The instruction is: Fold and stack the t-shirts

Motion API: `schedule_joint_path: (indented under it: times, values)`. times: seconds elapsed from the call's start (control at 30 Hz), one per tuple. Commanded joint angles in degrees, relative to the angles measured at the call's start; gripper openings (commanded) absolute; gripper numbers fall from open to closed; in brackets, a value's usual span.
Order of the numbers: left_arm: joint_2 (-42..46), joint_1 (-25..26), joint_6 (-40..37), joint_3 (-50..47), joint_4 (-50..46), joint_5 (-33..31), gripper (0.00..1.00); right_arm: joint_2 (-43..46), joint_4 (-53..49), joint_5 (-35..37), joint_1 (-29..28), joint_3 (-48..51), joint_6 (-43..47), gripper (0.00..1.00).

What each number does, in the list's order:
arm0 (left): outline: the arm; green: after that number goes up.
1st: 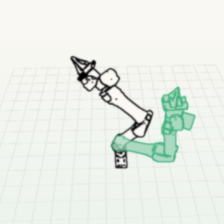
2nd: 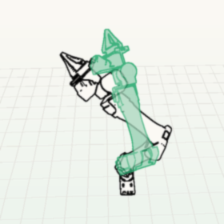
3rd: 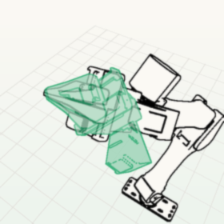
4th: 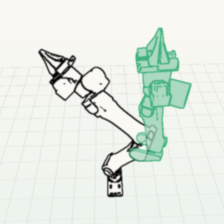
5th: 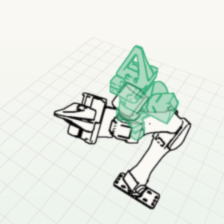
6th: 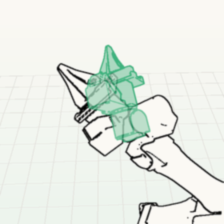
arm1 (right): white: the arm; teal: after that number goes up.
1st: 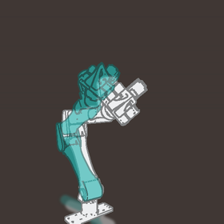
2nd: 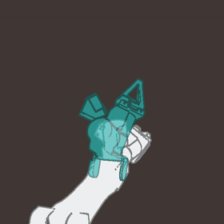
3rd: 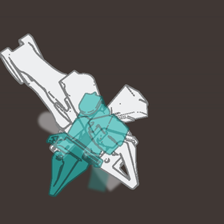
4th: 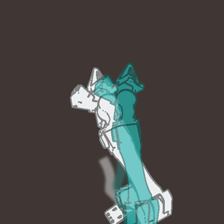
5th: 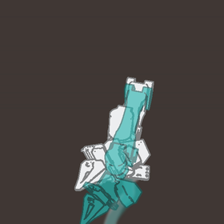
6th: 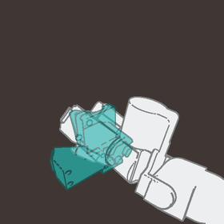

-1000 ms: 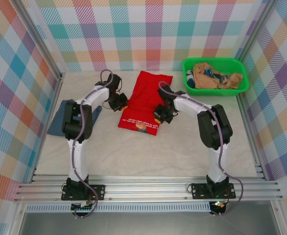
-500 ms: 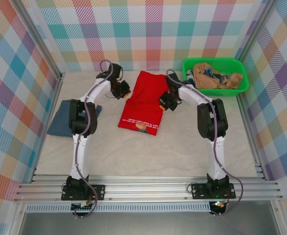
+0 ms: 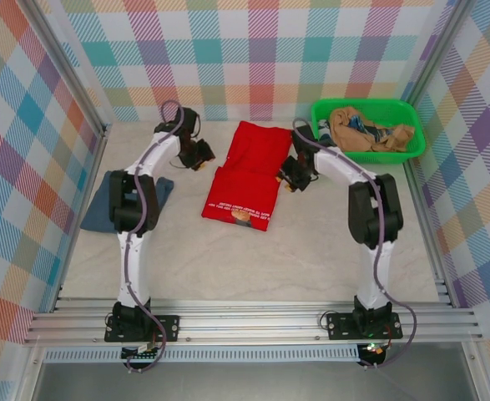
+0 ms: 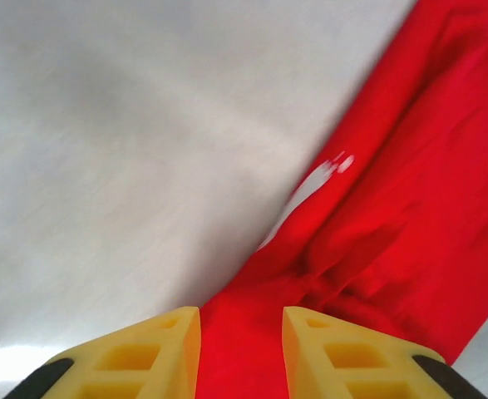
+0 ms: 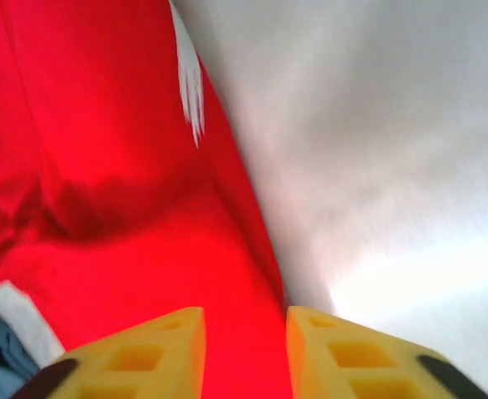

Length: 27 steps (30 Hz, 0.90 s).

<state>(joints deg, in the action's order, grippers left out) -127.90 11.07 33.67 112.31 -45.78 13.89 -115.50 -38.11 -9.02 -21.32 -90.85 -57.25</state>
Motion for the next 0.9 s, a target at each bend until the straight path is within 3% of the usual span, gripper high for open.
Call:
schedule_joint_path:
  times: [0.0, 0.13, 0.27, 0.37, 0.7, 0.87]
  values:
    - [10.80, -0.65, -1.80, -12.67, -2.95, 1.46, 0.40, 8.63, 2.98, -2.43, -4.95, 10.35, -3.50, 0.41]
    - [21.43, -0.70, 1.80, -34.52, 5.10, 7.18, 0.47, 13.84, 13.71, -8.52, -11.17, 24.57, -13.44, 0.44]
    - [23.94, -0.68, 4.19, -44.91, 12.46, 12.39, 0.51, 14.48, 22.79, -9.68, -14.45, 32.68, -20.26, 0.46]
    - [22.99, -0.29, 5.43, -46.99, 16.62, 13.77, 0.52, 13.88, 28.86, -9.74, -14.37, 36.14, -22.98, 0.46]
    - [24.35, 0.53, 5.38, -48.85, 20.41, 11.60, 0.54, 16.87, 28.91, -5.65, -13.98, 36.58, -19.48, 0.48]
    - [24.72, 0.44, 4.54, -48.27, 19.78, 10.96, 0.55, 13.44, 27.31, -4.91, -13.66, 34.79, -17.39, 0.45]
